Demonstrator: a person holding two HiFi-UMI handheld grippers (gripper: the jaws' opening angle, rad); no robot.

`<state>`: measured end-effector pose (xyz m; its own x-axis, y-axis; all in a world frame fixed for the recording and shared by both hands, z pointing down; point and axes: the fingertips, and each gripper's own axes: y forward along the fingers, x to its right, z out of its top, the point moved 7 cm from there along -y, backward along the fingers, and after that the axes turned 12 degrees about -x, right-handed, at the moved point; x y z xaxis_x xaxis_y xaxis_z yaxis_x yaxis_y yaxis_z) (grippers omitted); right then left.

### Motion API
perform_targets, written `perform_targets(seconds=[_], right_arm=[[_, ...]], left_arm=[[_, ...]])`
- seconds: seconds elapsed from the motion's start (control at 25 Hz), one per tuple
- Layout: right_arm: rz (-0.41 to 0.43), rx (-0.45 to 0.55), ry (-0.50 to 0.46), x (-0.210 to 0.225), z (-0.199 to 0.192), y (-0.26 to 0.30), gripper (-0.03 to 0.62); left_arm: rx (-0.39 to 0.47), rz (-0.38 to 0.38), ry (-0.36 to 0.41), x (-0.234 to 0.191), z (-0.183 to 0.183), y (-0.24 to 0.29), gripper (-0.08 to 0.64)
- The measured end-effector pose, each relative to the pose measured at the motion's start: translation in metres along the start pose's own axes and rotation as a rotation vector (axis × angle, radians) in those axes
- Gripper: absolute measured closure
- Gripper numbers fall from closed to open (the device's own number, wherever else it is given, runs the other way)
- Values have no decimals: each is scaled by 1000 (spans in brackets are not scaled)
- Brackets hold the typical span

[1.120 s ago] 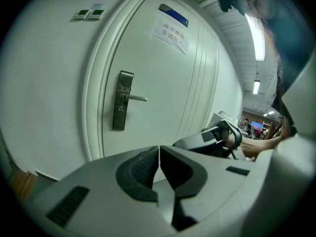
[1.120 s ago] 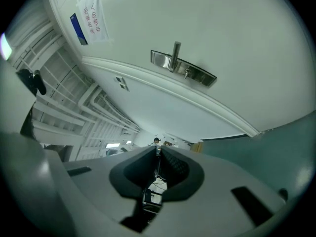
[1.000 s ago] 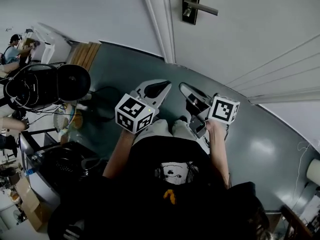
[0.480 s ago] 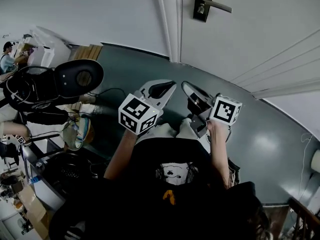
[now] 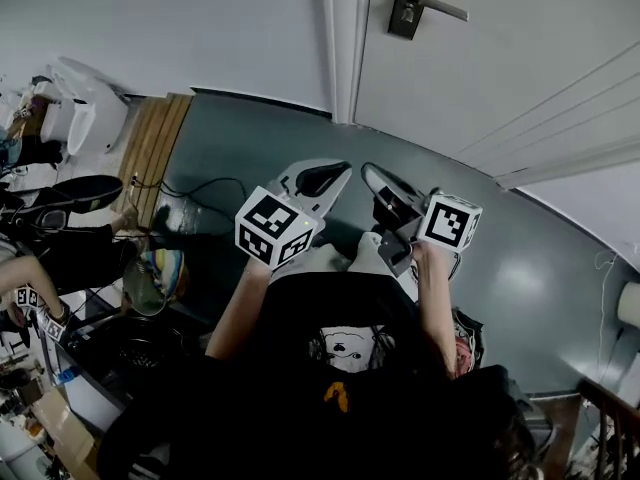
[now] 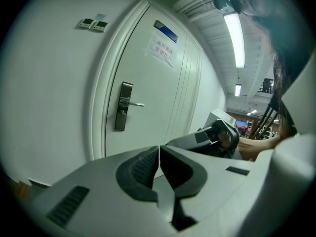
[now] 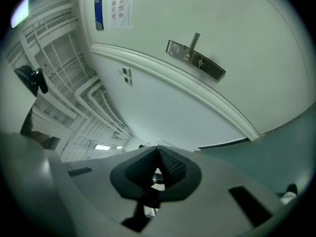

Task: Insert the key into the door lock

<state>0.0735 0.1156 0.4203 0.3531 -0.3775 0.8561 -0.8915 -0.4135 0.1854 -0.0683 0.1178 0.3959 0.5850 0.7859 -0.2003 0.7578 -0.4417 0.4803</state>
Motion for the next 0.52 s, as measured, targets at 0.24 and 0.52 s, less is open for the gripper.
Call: perform_targets(seconds=[0.24, 0.52], right_arm=[[-26, 13, -4, 1, -4, 4, 586], [-45, 20, -16, -1, -4, 6, 586]], left_arm=[[10, -26, 6, -5, -6, 0, 546], [22, -39, 14, -9, -5, -1, 546]])
